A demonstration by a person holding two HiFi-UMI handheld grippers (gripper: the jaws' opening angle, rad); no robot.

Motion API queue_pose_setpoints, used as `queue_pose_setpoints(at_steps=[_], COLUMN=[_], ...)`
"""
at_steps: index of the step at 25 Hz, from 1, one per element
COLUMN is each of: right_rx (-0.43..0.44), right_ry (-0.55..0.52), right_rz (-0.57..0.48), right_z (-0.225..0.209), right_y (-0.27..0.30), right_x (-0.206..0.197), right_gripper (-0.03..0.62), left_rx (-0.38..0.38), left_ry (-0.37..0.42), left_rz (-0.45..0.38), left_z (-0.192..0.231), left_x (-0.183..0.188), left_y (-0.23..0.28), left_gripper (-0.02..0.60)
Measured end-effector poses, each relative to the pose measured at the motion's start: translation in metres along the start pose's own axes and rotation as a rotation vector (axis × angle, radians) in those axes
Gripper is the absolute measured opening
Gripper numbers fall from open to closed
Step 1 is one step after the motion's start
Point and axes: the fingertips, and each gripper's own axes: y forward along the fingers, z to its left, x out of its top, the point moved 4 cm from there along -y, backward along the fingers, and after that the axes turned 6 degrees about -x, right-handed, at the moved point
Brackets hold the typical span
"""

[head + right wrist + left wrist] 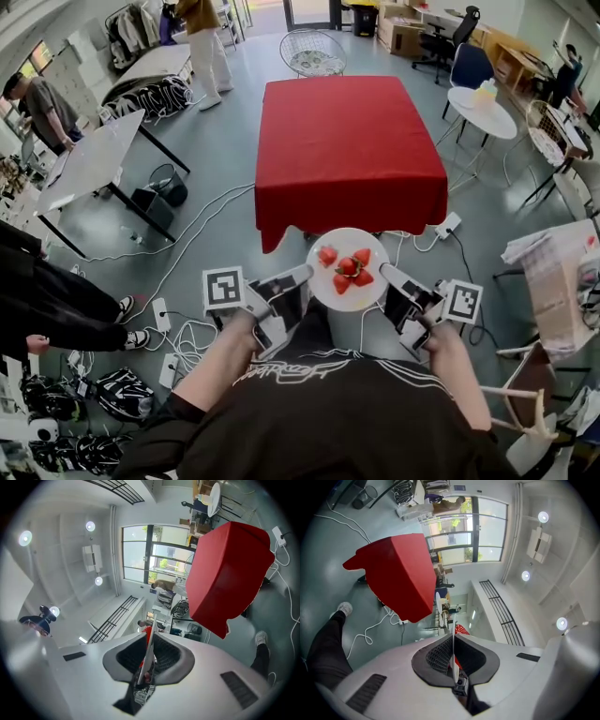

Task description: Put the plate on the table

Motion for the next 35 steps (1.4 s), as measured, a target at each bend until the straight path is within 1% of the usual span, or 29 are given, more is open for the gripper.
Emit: queue_pose_setpoints(at_steps=[7, 10, 14, 19, 22, 25, 31, 35], right_rx=[-0.024, -0.038, -0.060, -0.070, -0.090, -0.109, -0.134, -0.151], right_ry=[0.033, 0.041, 0.061, 0.057, 0.063, 0.073, 0.072, 0.089], right_rz=[-0.008, -0.018, -0.038, -0.064, -0.067, -0.067, -0.077, -0.095], right_z=[-0.035, -0.050, -0.066, -0.076, -0.090, -0.102, -0.128, -0.134], right_y=[0.047, 0.077, 0.125, 0.152, 0.188, 0.216, 0.258, 0.272], right_x=[0.052, 0.083, 0.137, 0.170, 0.209, 0.236, 0.273, 0.286], right_gripper=[0.018, 0.018, 0.018, 0.018, 0.018, 0.018, 0.018, 0.018], left_rx=[0.008, 0.013, 0.016, 0.014, 0.018, 0.017, 0.020, 0.018], left_ry=[-0.028, -0.041, -0.057, -0.050, -0.070, -0.087, -0.105, -0.106], left_rz=[0.005, 0.014, 0.034, 0.062, 0.070, 0.079, 0.086, 0.099], left_z=[0.023, 0.031, 0.039, 0.045, 0.054, 0.063, 0.081, 0.087], left_x=[0.067, 0.110, 0.182, 0.221, 0.273, 0.312, 0.369, 0.389], left_y=[0.035, 0.054, 0.087, 0.109, 0.132, 0.147, 0.168, 0.177], left_gripper=[0.015, 0.014, 0.015, 0.014, 0.014, 0.014, 0.014, 0.014])
